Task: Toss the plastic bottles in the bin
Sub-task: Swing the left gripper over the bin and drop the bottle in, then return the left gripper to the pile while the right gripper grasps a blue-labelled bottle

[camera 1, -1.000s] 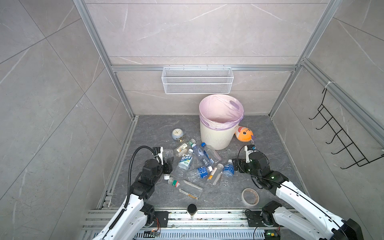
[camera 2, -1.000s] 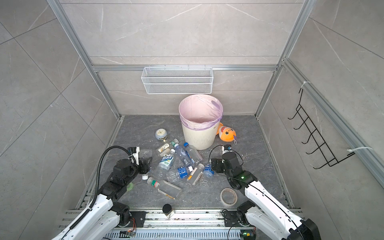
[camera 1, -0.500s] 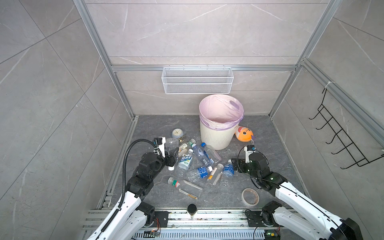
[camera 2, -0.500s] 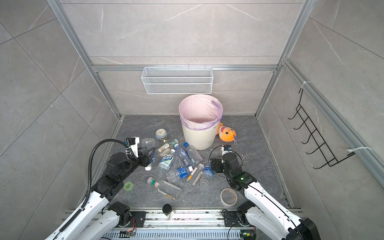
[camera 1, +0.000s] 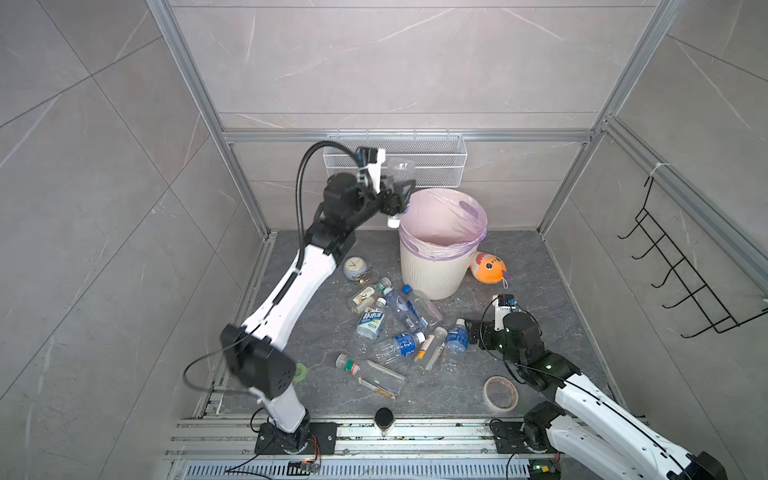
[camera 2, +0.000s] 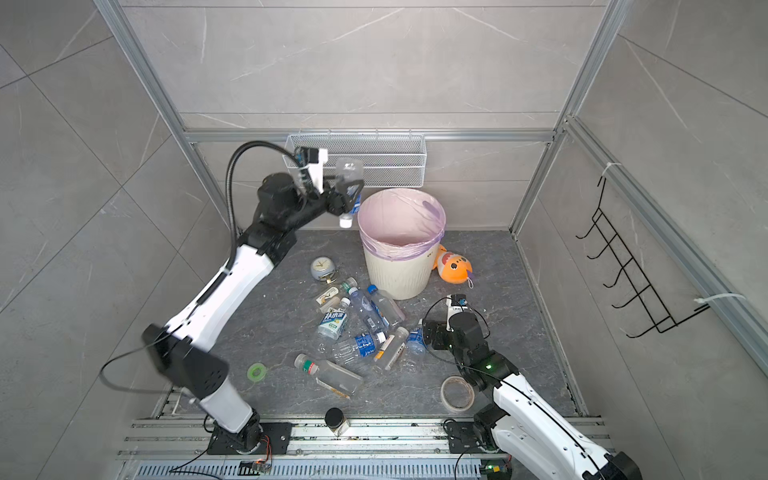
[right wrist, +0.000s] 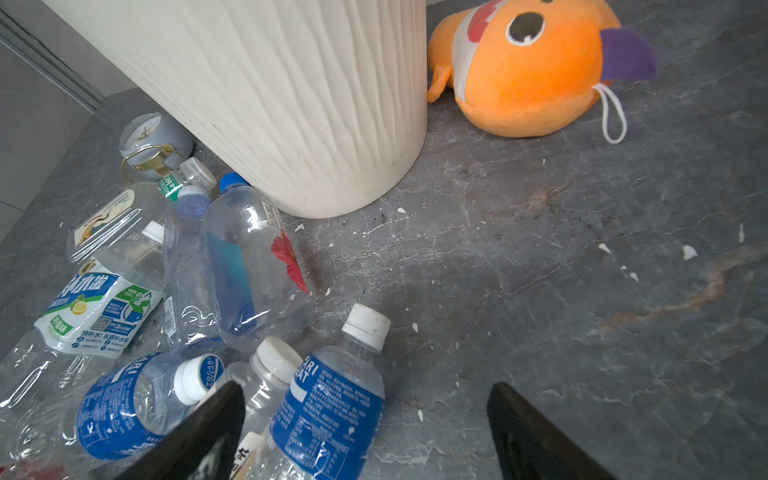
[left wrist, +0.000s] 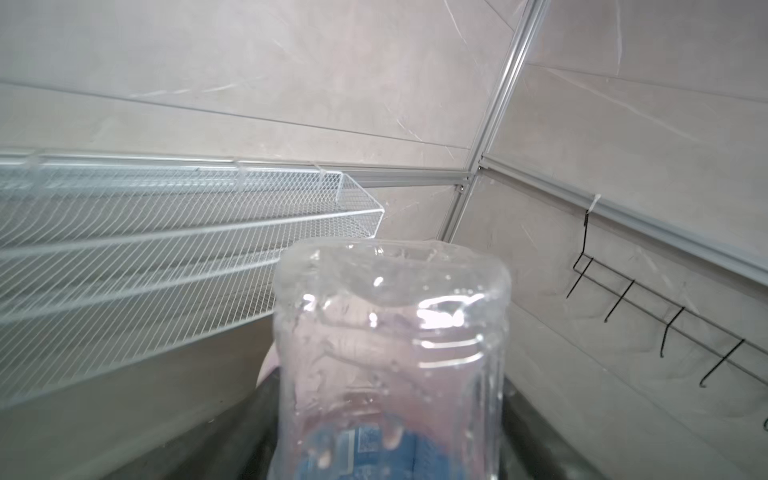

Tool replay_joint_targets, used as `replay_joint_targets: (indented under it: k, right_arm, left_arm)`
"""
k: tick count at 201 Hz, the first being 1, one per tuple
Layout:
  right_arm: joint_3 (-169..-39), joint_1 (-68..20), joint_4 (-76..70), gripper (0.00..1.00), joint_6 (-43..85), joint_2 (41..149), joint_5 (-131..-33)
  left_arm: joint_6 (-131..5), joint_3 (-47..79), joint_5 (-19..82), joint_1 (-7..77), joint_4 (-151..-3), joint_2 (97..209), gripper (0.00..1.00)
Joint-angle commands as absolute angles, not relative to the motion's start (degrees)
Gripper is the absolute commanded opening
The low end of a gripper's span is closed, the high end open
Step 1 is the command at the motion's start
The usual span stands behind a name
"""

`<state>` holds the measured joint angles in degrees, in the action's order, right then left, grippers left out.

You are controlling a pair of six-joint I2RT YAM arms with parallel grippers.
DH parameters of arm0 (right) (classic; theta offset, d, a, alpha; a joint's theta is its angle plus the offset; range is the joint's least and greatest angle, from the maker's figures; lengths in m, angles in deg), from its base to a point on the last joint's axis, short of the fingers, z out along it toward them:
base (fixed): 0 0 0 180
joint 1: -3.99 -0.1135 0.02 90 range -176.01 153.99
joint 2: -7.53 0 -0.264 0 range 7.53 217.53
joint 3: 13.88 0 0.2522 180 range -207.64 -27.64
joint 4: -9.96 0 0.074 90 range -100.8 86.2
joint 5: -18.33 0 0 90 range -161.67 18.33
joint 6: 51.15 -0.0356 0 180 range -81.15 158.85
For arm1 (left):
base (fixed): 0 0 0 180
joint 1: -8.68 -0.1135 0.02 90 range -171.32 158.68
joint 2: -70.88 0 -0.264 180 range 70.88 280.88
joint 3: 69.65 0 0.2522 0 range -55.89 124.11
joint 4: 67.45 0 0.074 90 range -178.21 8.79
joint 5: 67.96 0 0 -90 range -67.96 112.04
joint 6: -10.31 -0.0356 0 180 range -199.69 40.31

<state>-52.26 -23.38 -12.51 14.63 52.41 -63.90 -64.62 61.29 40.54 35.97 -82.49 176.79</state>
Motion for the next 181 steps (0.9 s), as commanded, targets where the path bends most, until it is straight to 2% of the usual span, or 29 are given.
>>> replay_joint_targets:
  k: [1, 15, 26, 87, 132, 181]
  right_arm:
    - [-51.06, -23.49, -12.24, 0.94, 14.25, 51.1, -62.53]
    - [-51.11, -23.5, -12.18, 0.96, 14.29, 51.08, -62.5]
    - [-51.09, -23.47, -12.2, 0.96, 14.38, 51.04, -62.5]
    - [-52.79, -23.51, -13.05, 0.95, 15.13, 53.67, -63.41]
    - [-56.33, -24.21, -18.35, 0.93, 12.05, 58.25, -64.15]
    - [-57.42, -25.9, -22.23, 0.93, 7.54, 58.1, -67.62]
  left_arm:
    - [-62.38, 78.41, 47.47, 35.84, -90.34, 186.49, 1.0]
    - [-62.33, 86.24, 47.74, 35.69, -94.27, 190.05, 1.0]
    - [-62.93, 85.9, 46.82, 35.45, -94.76, 189.03, 1.0]
    - [-64.56, 54.67, 42.7, 35.31, -85.43, 168.21, 1.0]
    - [-67.07, 39.41, 38.05, 35.27, -86.47, 157.8, 1.0]
    - [-68.99, 24.34, 33.82, 35.31, -86.6, 147.99, 1.0]
